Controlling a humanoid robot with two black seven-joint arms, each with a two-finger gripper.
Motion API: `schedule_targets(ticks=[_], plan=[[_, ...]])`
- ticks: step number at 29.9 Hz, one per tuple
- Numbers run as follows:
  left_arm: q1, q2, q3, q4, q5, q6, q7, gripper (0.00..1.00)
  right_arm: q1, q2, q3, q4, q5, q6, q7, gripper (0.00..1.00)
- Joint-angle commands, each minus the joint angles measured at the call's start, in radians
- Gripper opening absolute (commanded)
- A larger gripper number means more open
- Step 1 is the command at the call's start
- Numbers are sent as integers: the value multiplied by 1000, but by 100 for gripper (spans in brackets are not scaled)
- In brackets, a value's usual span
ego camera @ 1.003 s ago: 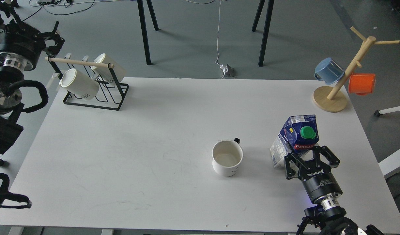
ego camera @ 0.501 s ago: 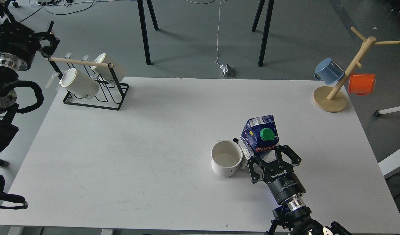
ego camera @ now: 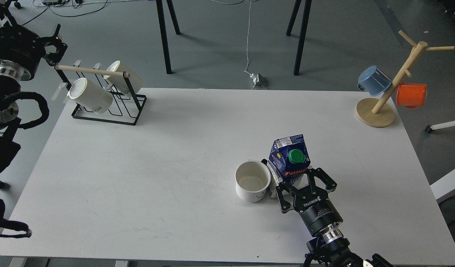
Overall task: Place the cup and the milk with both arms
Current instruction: 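Carry the milk carton with the right gripper beside the white mug, then open the right gripper and release the milk carton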
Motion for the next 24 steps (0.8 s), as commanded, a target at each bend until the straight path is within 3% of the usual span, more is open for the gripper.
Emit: schedule_targets(ticks=[1,10,24], plan=[[4,1,0,0,0,0,-1,100,0,3,0,-11,0,0,0,69],[2,1,0,0,0,0,0,100,1,4,2,-16,0,0,0,93],[2,5,0,0,44,0,-2,100,-15,-3,-3,-2,-3,0,-2,98]])
